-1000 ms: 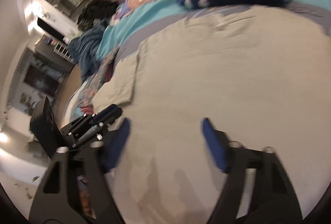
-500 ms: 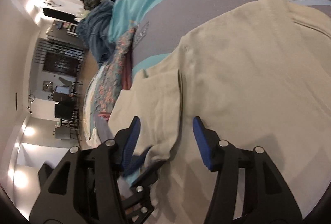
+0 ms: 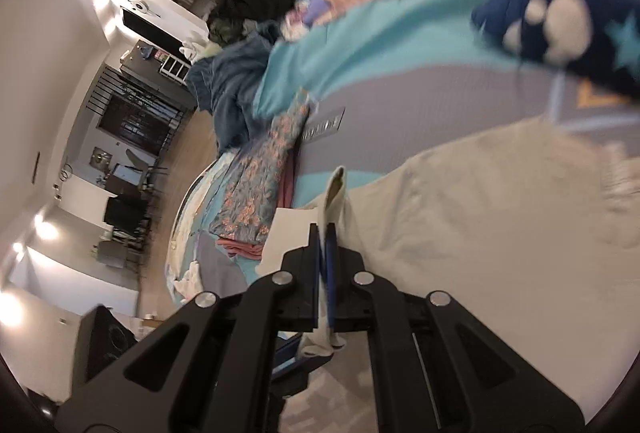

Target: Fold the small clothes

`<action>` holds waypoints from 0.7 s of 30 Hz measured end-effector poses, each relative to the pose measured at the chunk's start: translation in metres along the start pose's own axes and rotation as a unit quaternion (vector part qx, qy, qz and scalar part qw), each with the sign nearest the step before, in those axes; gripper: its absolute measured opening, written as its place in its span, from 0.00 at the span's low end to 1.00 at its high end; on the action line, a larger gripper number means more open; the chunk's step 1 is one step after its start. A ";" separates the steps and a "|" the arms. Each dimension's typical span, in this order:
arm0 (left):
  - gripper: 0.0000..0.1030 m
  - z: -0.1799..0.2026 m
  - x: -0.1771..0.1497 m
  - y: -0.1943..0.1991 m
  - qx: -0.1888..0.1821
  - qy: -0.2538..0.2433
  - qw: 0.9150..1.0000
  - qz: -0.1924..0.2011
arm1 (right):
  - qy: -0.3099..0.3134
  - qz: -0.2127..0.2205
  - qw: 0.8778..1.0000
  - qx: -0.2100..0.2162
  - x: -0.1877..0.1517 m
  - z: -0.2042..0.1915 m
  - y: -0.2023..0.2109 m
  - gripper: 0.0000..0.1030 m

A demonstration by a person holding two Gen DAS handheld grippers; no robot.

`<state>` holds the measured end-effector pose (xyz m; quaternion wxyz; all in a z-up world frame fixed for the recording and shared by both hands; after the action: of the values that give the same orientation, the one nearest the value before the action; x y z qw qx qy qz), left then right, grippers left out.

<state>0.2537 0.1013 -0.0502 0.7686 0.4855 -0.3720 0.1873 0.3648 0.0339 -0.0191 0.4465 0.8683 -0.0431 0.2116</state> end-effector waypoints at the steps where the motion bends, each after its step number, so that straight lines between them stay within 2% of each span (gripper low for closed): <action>1: 0.10 0.009 0.005 0.001 -0.009 -0.005 1.000 0.006 | 0.003 0.010 1.000 -0.006 0.000 0.004 0.013 0.03; 6: 0.10 0.064 0.028 -0.005 -0.067 -0.030 0.997 0.019 | -0.005 0.056 0.998 -0.032 -0.005 0.045 0.080 0.03; 12: 0.10 0.133 0.032 -0.044 -0.122 -0.061 0.991 -0.014 | -0.023 0.098 0.992 -0.079 -0.033 0.110 0.127 0.03; 17: 0.10 0.177 0.015 -0.083 -0.132 -0.086 0.985 -0.063 | -0.069 0.095 0.988 -0.105 -0.064 0.175 0.138 0.03; 21: 0.10 0.198 0.002 -0.109 -0.114 -0.109 0.983 -0.090 | -0.087 0.099 0.985 -0.114 -0.078 0.204 0.138 0.03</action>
<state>0.2486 -0.1239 -0.0644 0.7877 0.4438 -0.4269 0.0197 0.3249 -0.2198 -0.0507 0.5143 0.8180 -0.1916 0.1724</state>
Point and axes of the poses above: each gripper's, at about its wrist camera, not at the fingertips, and y roughly against the way its jaws point, z to its right, x to its top, the point moved 5 cm from there along -y, roughly the way its jaws point, and after that the axes turned 10 degrees about -x, right-handed, at the moved point
